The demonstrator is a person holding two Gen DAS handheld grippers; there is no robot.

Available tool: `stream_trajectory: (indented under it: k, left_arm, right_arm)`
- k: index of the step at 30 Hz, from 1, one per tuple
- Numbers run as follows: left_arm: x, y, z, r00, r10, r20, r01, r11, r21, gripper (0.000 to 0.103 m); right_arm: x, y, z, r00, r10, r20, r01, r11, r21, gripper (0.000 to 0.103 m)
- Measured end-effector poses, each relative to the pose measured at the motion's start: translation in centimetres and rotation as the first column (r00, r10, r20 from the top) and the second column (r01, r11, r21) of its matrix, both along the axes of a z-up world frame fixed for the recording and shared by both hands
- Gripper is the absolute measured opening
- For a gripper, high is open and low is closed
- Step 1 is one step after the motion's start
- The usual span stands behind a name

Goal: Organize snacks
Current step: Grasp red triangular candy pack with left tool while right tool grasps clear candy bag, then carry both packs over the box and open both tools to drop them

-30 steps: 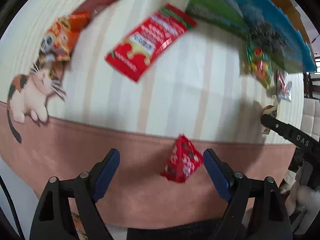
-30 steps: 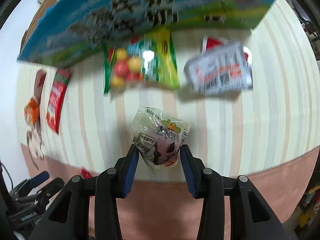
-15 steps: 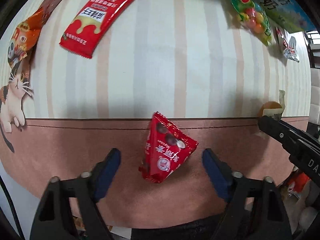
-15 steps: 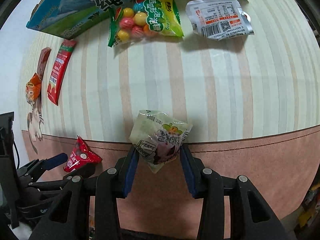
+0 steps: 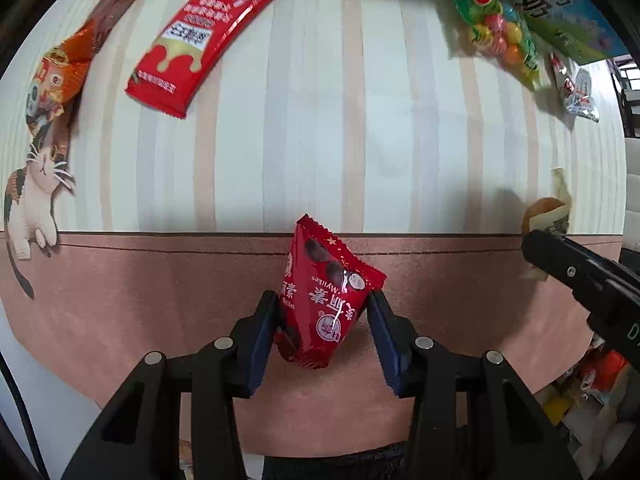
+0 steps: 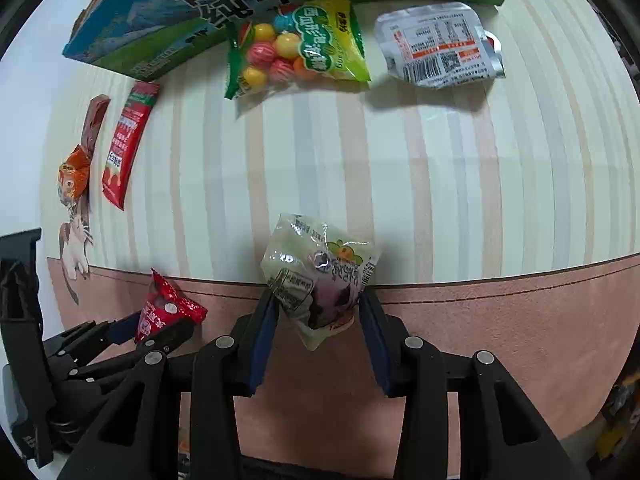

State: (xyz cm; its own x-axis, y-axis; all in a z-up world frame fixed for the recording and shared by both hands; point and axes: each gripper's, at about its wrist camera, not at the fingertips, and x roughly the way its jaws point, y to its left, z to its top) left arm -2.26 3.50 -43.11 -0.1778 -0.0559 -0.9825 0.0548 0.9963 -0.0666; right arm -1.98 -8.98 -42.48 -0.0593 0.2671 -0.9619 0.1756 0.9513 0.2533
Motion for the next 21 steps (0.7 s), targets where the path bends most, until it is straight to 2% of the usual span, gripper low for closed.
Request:
stream_trajectory:
  k: [12,17,21]
  left_arm:
    - [-1.3,-0.6,4.0,0.995,-0.023,0.097,0.027,0.999,-0.035,0.04]
    - [-0.9,-1.3,4.6,0.994,-0.028,0.102,0.033,0.998,-0.045,0.038]
    - [-0.7,-1.6,3.8,0.996,-0.023,0.082,0.027,0.998,-0.049,0.038]
  right_arm:
    - [0.6,0.3,2.5,0.998,0.028,0.051,-0.029,0.999,0.026,0.042]
    - [0.5,-0.6,2.7,0.998,0.013,0.055,-0.016,0.999,0.039,0.042]
    - [0.4,-1.2,2.4,0.999,0.012,0.046,-0.014,0.999,0.034,0.042]
